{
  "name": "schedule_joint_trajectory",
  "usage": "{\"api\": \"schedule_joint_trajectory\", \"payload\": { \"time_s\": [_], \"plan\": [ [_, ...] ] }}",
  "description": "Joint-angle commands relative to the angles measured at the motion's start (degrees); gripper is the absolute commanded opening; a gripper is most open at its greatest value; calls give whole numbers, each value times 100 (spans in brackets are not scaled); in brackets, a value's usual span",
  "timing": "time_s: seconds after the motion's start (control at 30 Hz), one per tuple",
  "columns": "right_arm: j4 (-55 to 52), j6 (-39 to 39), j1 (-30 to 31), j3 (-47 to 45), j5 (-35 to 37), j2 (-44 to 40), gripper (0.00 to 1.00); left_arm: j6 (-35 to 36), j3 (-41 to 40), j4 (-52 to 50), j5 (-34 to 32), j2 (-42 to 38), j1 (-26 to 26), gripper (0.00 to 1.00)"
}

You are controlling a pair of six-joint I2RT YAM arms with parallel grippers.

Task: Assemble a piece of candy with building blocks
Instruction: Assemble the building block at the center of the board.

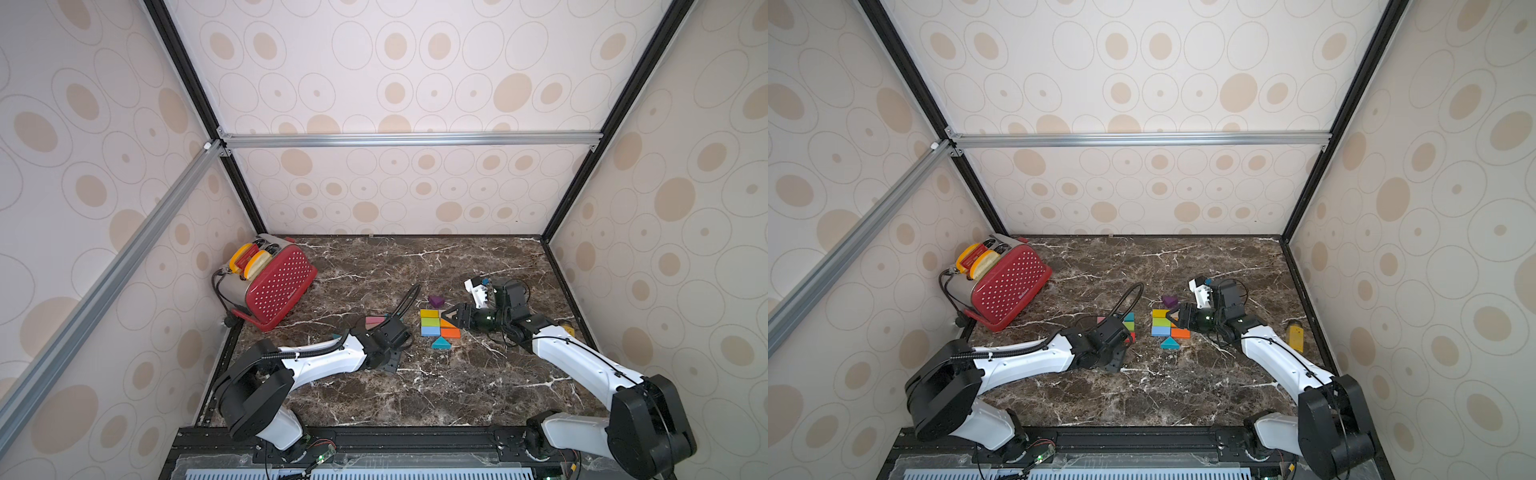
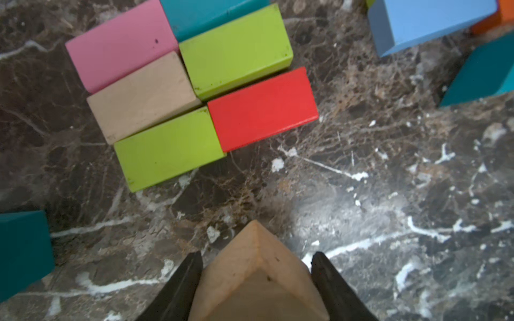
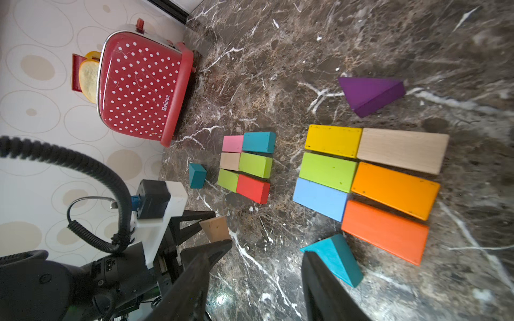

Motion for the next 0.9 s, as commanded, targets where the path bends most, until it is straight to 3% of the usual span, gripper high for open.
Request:
{"api": "schedule_joint_trajectory", "payload": {
  "time_s": [0.0, 0.5, 0.87],
  "plan": [
    [-144, -216, -76, -72, -113, -144, 57, -399, 281, 187, -204, 154, -18, 37],
    [-79, -202, -184, -155, -188, -101, 57, -1510, 313, -196, -489, 461, -18, 40],
    [-8, -131, -187, -219, -249, -140, 56, -1882, 431, -247, -218, 791, -18, 44]
  ]
}}
